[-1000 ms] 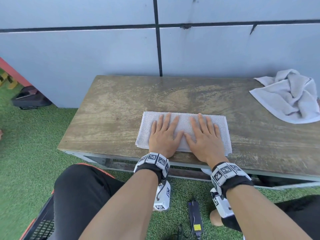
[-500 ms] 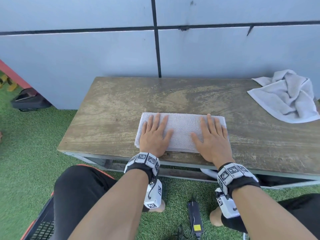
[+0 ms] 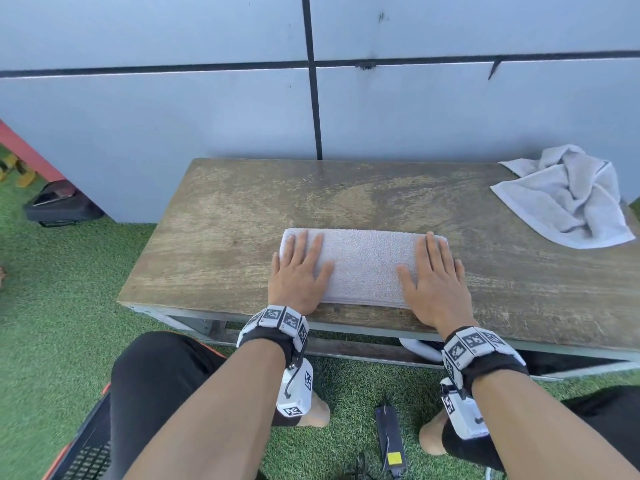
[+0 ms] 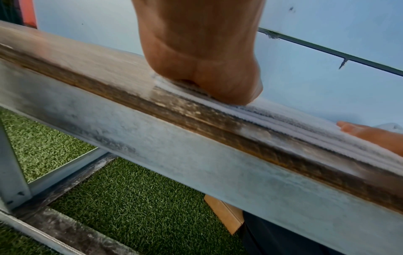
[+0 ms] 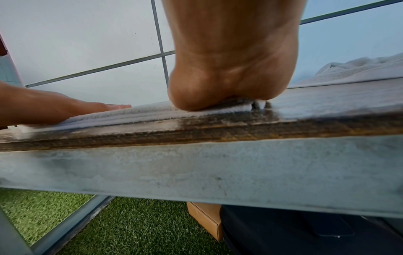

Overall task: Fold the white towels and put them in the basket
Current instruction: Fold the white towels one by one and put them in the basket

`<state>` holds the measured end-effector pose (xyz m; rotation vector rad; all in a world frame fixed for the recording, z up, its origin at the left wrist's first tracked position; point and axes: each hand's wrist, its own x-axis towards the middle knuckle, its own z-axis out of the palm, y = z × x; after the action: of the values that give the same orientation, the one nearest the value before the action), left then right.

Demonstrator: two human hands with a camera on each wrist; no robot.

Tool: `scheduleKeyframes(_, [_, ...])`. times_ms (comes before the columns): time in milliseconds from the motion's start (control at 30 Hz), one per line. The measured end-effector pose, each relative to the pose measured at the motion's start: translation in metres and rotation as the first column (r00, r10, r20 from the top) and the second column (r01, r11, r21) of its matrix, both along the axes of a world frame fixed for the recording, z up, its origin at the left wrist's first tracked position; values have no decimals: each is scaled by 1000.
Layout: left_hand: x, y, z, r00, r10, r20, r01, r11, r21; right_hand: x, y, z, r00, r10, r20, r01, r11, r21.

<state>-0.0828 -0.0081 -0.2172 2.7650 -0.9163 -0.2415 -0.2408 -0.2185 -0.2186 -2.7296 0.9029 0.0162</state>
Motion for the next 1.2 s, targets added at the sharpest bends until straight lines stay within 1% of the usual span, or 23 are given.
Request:
scheduleKeyframes(167, [2, 15, 4, 997, 47, -61, -47, 999, 2, 1, 3, 3, 1000, 3, -16, -3, 1000, 17])
scheduleKeyframes(233, [2, 15, 4, 996, 56, -62, -56, 998, 11, 3, 6, 8, 1000, -4, -30, 4, 1000, 30])
scheduleKeyframes(300, [1, 13, 4, 996, 67, -60, -66, 998, 24, 7, 11, 15, 998, -10, -62, 11, 1000, 17])
scheduleKeyframes(333, [0, 12, 4, 996, 71, -63, -69, 997, 32, 9, 15, 20, 998, 8, -67, -9, 1000, -10])
scheduleKeyframes(367, [0, 11, 5, 995, 74, -67, -71, 997, 40, 11, 21, 26, 998, 53, -46, -56, 997, -47])
scheduleKeyframes(400, [-1, 10, 6, 994, 80, -73, -76, 996, 50, 11, 29, 31, 992, 129, -2, -129, 988, -83])
scheduleKeyframes(467, [-2, 9, 9, 991, 100, -89, -93, 993, 72, 8, 50, 38, 943, 320, 91, -308, 943, -126])
scheduleKeyframes(500, [-4, 8, 11, 989, 112, -100, -104, 991, 83, 5, 59, 37, 913, 392, 109, -376, 915, -142])
scheduleKeyframes(533, [-6, 8, 13, 985, 126, -116, -116, 989, 94, 0, 66, 36, 899, 422, 116, -404, 903, -148])
scheduleKeyframes(600, [-12, 8, 19, 977, 151, -149, -133, 983, 125, -6, 70, 30, 918, 378, 119, -362, 922, -136])
scheduleKeyframes(667, [-21, 11, 26, 974, 175, -146, -148, 973, 177, -8, 64, 26, 938, 335, 93, -318, 935, -155])
scheduleKeyframes(733, [-32, 14, 35, 983, 164, -80, -138, 955, 264, -3, 55, 28, 954, 295, 53, -284, 946, -159])
scheduleKeyframes(800, [-42, 14, 48, 994, 113, 5, -108, 941, 320, 4, 46, 36, 967, 254, 2, -249, 952, -179])
scheduleKeyframes(833, [-45, 13, 55, 996, 77, 32, -84, 947, 310, 6, 42, 40, 969, 243, -31, -245, 950, -195])
scheduleKeyframes(867, [-47, 13, 60, 998, 45, 40, -54, 965, 258, 6, 39, 43, 969, 239, -54, -245, 947, -209])
scheduleKeyframes(933, [-46, 16, 65, 999, 8, -33, -6, 998, 69, 3, 34, 42, 968, 244, -64, -252, 951, -181])
scheduleKeyframes(967, [-46, 20, 64, 997, -9, -82, 8, 1000, -8, 0, 31, 39, 967, 249, -56, -255, 958, -133])
scheduleKeyframes(1000, [-46, 25, 60, 993, -29, -118, 23, 998, -50, -4, 29, 35, 964, 260, -47, -263, 962, -77])
scheduleKeyframes(1067, [-46, 35, 53, 989, -79, -122, 71, 995, -71, -13, 25, 29, 954, 297, -34, -296, 955, 31])
scheduleKeyframes(1133, [-48, 41, 45, 983, -167, -74, 161, 983, -84, -20, 20, 25, 942, 335, -12, -332, 936, 121])
scheduleKeyframes(1200, [-47, 44, 45, 975, -214, -52, 210, 975, -71, -26, 17, 25, 934, 356, 11, -351, 916, 195])
